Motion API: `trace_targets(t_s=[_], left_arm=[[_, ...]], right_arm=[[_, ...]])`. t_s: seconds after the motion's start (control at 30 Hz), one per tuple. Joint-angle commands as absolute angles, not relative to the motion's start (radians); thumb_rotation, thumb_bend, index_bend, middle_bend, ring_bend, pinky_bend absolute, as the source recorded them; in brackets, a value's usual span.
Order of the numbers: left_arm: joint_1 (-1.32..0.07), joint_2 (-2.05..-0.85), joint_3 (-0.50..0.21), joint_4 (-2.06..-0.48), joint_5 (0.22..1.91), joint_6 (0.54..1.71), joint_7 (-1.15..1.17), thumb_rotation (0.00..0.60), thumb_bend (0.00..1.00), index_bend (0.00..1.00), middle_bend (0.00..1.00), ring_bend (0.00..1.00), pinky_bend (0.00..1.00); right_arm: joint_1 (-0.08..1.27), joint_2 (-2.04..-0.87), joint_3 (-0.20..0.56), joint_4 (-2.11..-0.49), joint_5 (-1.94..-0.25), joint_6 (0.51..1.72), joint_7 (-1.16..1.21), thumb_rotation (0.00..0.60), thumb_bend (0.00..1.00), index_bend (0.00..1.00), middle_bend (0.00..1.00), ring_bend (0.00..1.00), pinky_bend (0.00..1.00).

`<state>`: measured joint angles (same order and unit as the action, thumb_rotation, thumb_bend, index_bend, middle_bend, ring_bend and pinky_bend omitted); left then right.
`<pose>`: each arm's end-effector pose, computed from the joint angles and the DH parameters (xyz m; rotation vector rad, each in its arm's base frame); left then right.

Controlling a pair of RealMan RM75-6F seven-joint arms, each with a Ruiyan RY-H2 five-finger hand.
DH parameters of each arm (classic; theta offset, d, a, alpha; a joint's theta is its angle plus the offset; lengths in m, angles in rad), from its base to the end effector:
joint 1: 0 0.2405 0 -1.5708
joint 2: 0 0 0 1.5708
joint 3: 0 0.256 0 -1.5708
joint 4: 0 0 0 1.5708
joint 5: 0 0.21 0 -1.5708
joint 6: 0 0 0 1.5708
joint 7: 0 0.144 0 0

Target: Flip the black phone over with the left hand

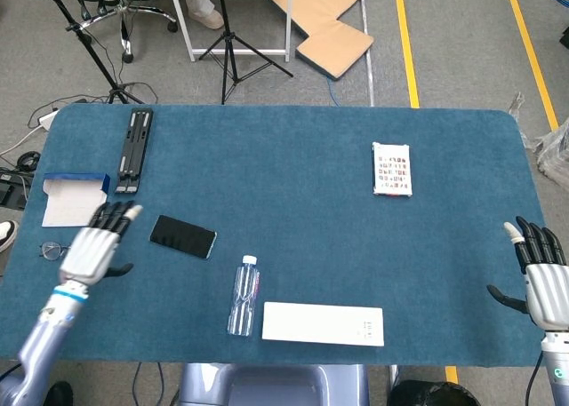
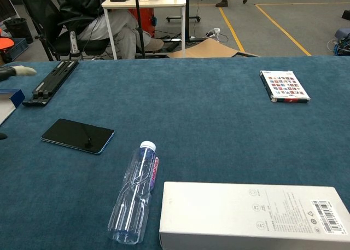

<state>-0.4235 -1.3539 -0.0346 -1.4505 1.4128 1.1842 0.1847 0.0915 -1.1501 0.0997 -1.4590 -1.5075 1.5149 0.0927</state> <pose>-0.2670 0.2746 0.0577 -1.7463 -0.8335 -0.8224 -0.3295 -0.1952 0.1758 1.3447 -0.8139 0.9474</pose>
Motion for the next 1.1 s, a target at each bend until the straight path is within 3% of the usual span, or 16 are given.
trace_targets(t_s=[0.03, 0.93, 1.1], left_arm=[[-0.508, -1.459, -0.058, -1.344, 1.388, 1.076, 0.282, 0.600, 0.29, 0.00, 0.00, 0.00, 0.00], [-0.577, -1.664, -0.064, -1.095, 1.349, 0.978, 0.327, 0.600, 0.33, 0.03, 0.00, 0.00, 0.02], [-0.586, -1.677, -0.062, -1.088, 1.335, 0.960, 0.365, 0.600, 0.38, 0.09, 0.00, 0.03, 0.03]], right_arm=[[0.094, -1.152, 0.100, -1.454, -1.498, 1.504, 0.092, 0.600, 0.00, 0.02, 0.00, 0.00, 0.00], [0.100, -1.155, 0.095, -1.447, -1.484, 1.475, 0.098, 0.600, 0.00, 0.03, 0.00, 0.00, 0.00], [0.101, -1.154, 0.094, -1.447, -1.485, 1.475, 0.097, 0.600, 0.00, 0.04, 0.00, 0.00, 0.00]])
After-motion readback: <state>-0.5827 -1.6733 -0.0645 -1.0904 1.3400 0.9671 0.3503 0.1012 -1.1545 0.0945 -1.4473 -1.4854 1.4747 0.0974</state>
